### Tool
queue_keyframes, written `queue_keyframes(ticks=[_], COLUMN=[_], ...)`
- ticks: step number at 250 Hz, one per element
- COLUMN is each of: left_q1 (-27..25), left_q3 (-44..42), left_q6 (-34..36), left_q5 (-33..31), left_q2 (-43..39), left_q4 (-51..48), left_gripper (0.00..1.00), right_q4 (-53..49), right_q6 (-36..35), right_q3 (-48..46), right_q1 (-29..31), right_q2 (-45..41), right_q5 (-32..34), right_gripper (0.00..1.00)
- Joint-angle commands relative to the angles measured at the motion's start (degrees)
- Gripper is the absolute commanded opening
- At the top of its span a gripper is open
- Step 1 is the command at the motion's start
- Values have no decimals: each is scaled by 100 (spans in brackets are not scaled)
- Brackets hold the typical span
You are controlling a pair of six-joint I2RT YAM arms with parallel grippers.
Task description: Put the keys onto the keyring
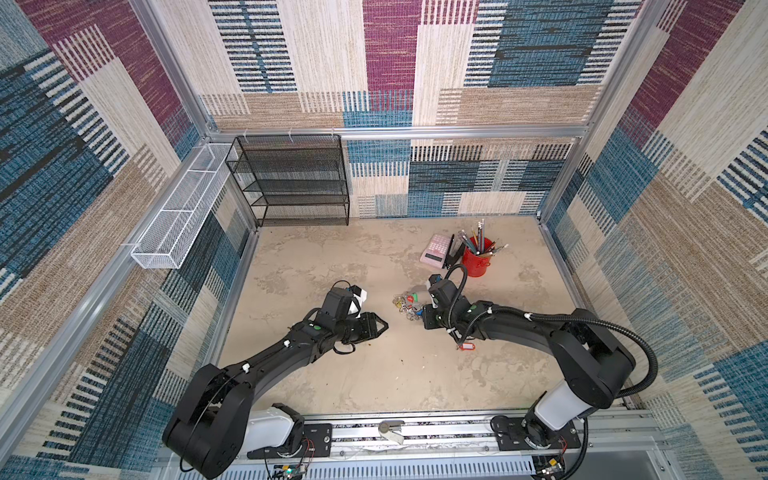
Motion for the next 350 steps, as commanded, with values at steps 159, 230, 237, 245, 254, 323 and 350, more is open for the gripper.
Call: queue_keyframes(ticks=[159, 230, 237, 245, 254, 323, 350], left_q1=[6, 10, 8, 6, 6, 6, 8], left_q3=[-27, -15, -31, -35, -44, -29, -40], left_q6=[39, 89, 103, 98, 98, 85, 116], left_q5=[-20, -30, -38, -39, -40, -12, -51], left_q2=[51, 49, 41, 41, 42, 29, -8], left_q4=[102, 50, 44, 46, 45, 74, 18], left_gripper=[50, 49, 50, 49, 50, 50, 50], right_q4=[-116, 0, 63, 125, 165, 385, 408], right_q6=[249, 154, 149, 156, 190, 477, 697], right_q3=[-184, -290, -317, -344, -364, -302, -261], right_q1=[42, 41, 41, 58, 83, 174, 172], right_q2=[-246, -443, -497, -526, -523, -39, 67], right_q5=[881, 536, 373, 214, 68, -280, -337], right_gripper=[19, 12, 9, 5, 1, 3, 24])
